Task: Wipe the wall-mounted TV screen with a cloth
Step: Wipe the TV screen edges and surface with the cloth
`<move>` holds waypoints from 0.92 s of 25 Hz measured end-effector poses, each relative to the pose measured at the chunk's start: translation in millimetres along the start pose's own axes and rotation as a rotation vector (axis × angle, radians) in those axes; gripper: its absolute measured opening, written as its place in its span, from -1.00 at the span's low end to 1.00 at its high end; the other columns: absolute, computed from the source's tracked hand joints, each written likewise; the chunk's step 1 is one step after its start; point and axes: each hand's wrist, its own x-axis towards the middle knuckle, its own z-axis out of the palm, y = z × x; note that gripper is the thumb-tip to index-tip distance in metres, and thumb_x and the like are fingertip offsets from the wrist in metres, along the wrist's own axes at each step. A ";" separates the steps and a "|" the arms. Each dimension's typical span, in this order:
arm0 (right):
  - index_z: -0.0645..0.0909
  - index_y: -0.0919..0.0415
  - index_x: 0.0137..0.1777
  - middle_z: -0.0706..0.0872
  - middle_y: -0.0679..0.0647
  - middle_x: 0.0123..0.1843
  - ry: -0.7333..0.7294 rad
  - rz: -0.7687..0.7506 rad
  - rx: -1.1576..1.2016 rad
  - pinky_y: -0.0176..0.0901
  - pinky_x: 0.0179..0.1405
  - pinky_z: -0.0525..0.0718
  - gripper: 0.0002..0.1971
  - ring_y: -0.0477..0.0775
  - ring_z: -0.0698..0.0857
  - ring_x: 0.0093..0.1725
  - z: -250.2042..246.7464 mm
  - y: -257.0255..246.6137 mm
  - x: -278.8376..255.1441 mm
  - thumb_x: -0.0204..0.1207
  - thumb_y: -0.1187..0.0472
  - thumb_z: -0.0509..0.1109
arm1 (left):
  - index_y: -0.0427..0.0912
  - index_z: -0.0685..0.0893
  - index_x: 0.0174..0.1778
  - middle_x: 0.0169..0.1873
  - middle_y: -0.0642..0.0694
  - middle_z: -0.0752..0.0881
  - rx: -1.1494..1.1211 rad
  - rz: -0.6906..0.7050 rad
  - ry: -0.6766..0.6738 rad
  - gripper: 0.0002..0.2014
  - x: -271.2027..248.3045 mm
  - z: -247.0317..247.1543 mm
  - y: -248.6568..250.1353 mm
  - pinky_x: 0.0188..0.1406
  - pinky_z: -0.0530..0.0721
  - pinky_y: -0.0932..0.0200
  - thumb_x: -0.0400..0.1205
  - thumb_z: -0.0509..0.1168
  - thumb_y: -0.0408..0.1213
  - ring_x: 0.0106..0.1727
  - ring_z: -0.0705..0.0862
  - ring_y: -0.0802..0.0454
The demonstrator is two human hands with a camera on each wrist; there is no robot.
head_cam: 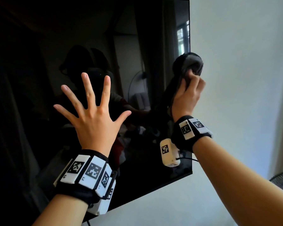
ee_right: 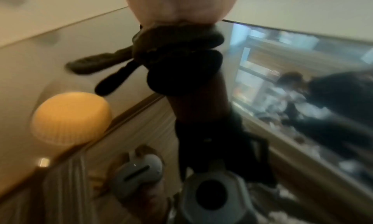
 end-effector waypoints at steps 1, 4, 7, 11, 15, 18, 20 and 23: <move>0.53 0.45 0.20 0.50 0.41 0.12 -0.031 -0.043 -0.023 -0.57 0.23 0.34 -0.77 0.13 0.50 0.12 0.8 -4.5 -8.3 0.57 0.43 0.27 | 0.14 -0.02 0.75 0.73 -0.25 -0.10 -0.001 -0.001 -0.002 -0.01 0.1 0.2 -0.4 0.37 -0.06 -0.81 0.48 0.21 0.46 0.63 -0.15 -0.63; 0.53 0.37 0.21 0.49 0.37 0.16 -0.340 -0.292 -0.056 -0.42 0.18 0.43 -0.76 0.06 0.50 0.11 -3.6 -8.0 -38.2 0.57 0.35 0.27 | 0.13 -0.01 0.75 0.73 -0.25 -0.09 0.000 0.002 0.007 -0.02 -1.6 1.2 -0.8 0.38 -0.06 -0.78 0.49 0.20 0.45 0.63 -0.13 -0.62; 0.52 0.41 0.19 0.49 0.40 0.14 -0.104 -0.053 -0.030 -0.28 0.17 0.46 -0.79 0.08 0.49 0.09 -3.2 -1.1 -6.5 0.58 0.39 0.26 | 0.11 0.01 0.75 0.73 -0.26 -0.05 0.009 0.011 0.021 -0.03 -1.5 1.8 -1.0 0.38 -0.04 -0.77 0.50 0.22 0.43 0.63 -0.10 -0.61; 0.53 0.42 0.19 0.49 0.37 0.12 -0.209 -0.226 -0.062 -0.45 0.10 0.40 -0.78 0.05 0.49 0.07 10.6 -30.2 -53.8 0.55 0.42 0.28 | 0.11 0.00 0.75 0.73 -0.25 -0.06 0.011 -0.003 0.019 -0.04 -2.7 2.3 -1.1 0.40 -0.05 -0.76 0.51 0.26 0.40 0.64 -0.10 -0.60; 0.54 0.43 0.17 0.51 0.38 0.11 -0.035 -0.062 -0.043 -0.35 0.16 0.45 -0.79 0.12 0.50 0.10 14.2 -23.6 -30.1 0.56 0.45 0.27 | 0.11 0.03 0.75 0.73 -0.25 -0.05 -0.007 0.028 -0.003 -0.03 -3.0 -0.4 -5.3 0.42 -0.08 -0.73 0.50 0.32 0.36 0.65 -0.12 -0.58; 0.52 0.38 0.22 0.50 0.36 0.15 -0.084 -0.127 -0.089 -0.28 0.14 0.47 -0.75 0.18 0.52 0.11 21.3 -37.3 -46.9 0.56 0.43 0.26 | 0.08 0.10 0.74 0.72 -0.27 0.00 -0.019 0.066 -0.020 -0.01 -17.4 -5.1 -21.7 0.45 -0.08 -0.69 0.45 0.35 0.36 0.65 -0.09 -0.56; 0.50 0.28 0.24 0.50 0.33 0.19 -0.316 -0.375 -0.082 -0.07 0.08 0.58 -0.75 0.23 0.56 0.08 18.9 -38.8 -58.0 0.57 0.35 0.24 | 0.07 0.10 0.74 0.72 -0.28 -0.01 -0.017 0.048 -0.033 0.04 -33.9 -8.3 -35.3 0.42 -0.11 -0.71 0.40 0.36 0.39 0.64 -0.12 -0.58; 0.49 0.29 0.20 0.51 0.32 0.15 -0.091 -0.140 -0.103 0.19 -0.02 0.66 -0.78 0.22 0.56 0.04 23.7 -36.6 -34.0 0.57 0.31 0.22 | 0.01 0.06 0.75 0.71 -0.33 -0.09 -0.011 -0.011 -0.066 0.13 -52.0 -10.7 -55.7 0.42 -0.11 -0.74 0.34 0.34 0.45 0.64 -0.16 -0.58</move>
